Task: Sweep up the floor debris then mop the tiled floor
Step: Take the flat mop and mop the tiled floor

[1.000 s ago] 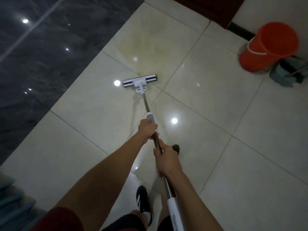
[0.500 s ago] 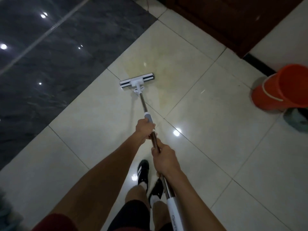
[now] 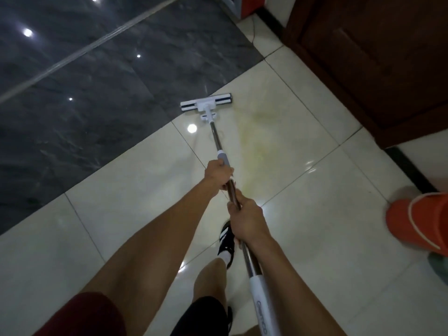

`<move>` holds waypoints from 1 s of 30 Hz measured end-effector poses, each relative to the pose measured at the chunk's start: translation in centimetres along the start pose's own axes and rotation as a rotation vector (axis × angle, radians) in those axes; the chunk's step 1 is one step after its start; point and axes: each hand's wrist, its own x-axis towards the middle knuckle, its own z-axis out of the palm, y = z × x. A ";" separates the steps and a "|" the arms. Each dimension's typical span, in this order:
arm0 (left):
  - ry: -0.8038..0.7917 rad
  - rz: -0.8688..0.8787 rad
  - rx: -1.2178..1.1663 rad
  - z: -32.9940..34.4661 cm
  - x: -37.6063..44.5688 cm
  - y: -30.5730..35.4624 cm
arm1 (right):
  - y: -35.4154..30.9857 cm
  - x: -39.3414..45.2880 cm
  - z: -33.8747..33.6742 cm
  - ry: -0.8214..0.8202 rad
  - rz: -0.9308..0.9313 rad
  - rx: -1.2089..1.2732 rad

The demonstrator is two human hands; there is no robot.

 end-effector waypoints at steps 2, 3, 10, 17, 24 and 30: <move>0.007 0.013 0.007 0.0 2.4 3.5 | -2.4 3.3 -1.5 -0.020 0.000 0.007; 0.012 0.020 0.008 0.2 3.6 5.2 | -3.7 5.0 -2.3 -0.026 0.002 0.022; 0.020 0.045 0.012 0.9 9.4 12.8 | -8.9 12.9 -5.4 -0.044 0.034 0.073; -0.019 0.011 0.072 3.4 7.2 10.5 | -4.8 10.1 -6.7 -0.074 0.014 0.047; -0.059 -0.009 0.100 7.5 0.6 3.5 | 3.5 2.7 -6.9 -0.050 0.028 0.089; -0.106 -0.027 0.126 13.2 -8.0 -4.6 | 13.5 -5.9 -8.2 -0.055 0.045 0.131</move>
